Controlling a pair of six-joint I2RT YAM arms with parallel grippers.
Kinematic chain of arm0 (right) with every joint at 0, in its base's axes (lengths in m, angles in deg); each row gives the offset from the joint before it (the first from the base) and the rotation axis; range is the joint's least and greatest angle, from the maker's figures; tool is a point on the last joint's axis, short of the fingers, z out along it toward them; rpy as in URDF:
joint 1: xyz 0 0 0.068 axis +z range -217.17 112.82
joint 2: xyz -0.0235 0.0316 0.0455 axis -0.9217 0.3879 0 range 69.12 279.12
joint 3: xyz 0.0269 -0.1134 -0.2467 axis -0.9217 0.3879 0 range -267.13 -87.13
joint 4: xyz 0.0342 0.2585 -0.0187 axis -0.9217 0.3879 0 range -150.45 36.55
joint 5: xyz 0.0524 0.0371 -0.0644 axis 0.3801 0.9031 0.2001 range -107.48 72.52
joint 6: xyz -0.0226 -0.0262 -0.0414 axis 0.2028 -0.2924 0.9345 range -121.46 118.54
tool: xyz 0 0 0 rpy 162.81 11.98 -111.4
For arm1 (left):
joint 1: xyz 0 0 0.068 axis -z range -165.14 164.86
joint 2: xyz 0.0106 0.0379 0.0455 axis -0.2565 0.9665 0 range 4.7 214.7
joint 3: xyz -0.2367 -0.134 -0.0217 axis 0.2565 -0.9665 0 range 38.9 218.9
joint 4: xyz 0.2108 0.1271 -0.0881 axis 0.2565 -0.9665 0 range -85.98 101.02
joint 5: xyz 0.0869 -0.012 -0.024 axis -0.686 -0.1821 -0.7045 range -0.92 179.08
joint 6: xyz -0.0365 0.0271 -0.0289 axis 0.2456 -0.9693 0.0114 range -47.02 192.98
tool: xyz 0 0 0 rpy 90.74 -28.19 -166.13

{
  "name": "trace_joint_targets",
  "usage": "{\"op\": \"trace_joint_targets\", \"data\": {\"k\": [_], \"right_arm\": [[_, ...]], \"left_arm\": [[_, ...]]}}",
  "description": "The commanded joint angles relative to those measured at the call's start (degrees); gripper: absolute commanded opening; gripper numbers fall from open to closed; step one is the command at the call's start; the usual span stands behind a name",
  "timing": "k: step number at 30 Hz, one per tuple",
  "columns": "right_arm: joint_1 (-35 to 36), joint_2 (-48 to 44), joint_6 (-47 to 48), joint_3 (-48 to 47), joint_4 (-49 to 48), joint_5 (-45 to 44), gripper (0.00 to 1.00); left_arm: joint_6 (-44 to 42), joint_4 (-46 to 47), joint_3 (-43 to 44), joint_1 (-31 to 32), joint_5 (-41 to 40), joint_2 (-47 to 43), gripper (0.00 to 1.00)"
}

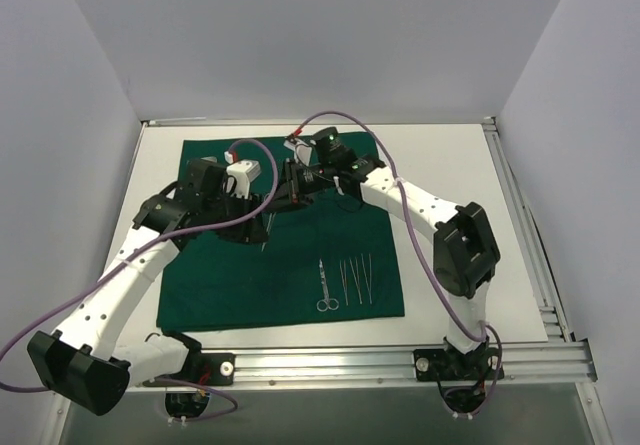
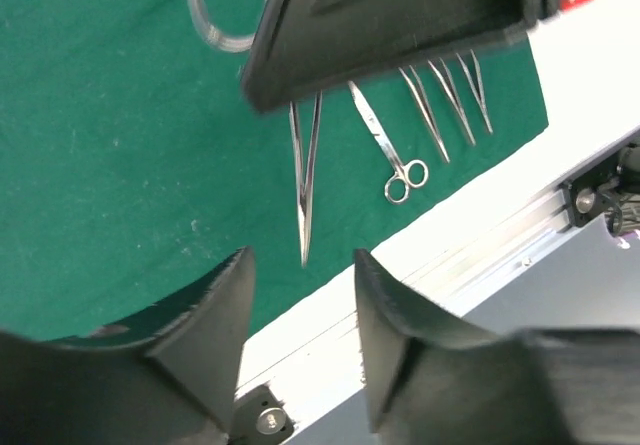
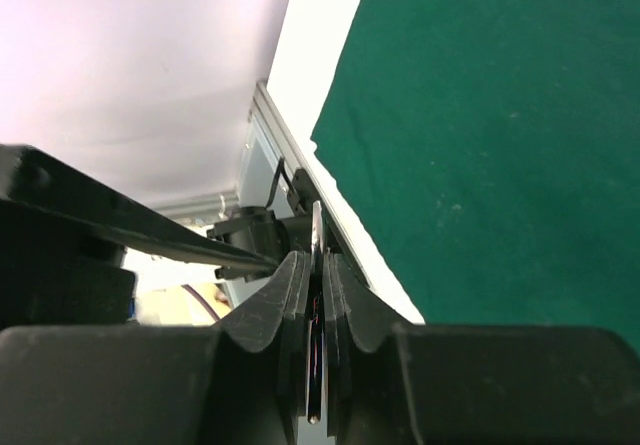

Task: Open and lay out the surgical kit
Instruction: Place the medical item in the surgical kit.

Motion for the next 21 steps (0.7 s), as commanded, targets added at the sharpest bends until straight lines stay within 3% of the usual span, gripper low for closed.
{"op": "trace_joint_targets", "data": {"k": [1, 8, 17, 21], "right_arm": [[-2.9, -7.7, -3.8, 6.1, -9.7, 3.9, 0.00], [-4.2, -15.5, -13.6, 13.6, -29.5, 7.5, 0.00], [-4.8, -19.9, -18.0, 15.9, -35.3, 7.7, 0.00], [-4.8, -20.0, -18.5, 15.5, -35.4, 8.6, 0.00]], "left_arm": [[-0.4, 2.1, 2.4, 0.0, 2.6, -3.4, 0.56], [5.1, 12.2, -1.5, -0.6, 11.5, -7.3, 0.61], [8.0, 17.9, -2.5, -0.7, 15.1, -7.3, 0.61], [9.7, 19.8, -3.2, -1.3, 17.0, -7.4, 0.41]]}}
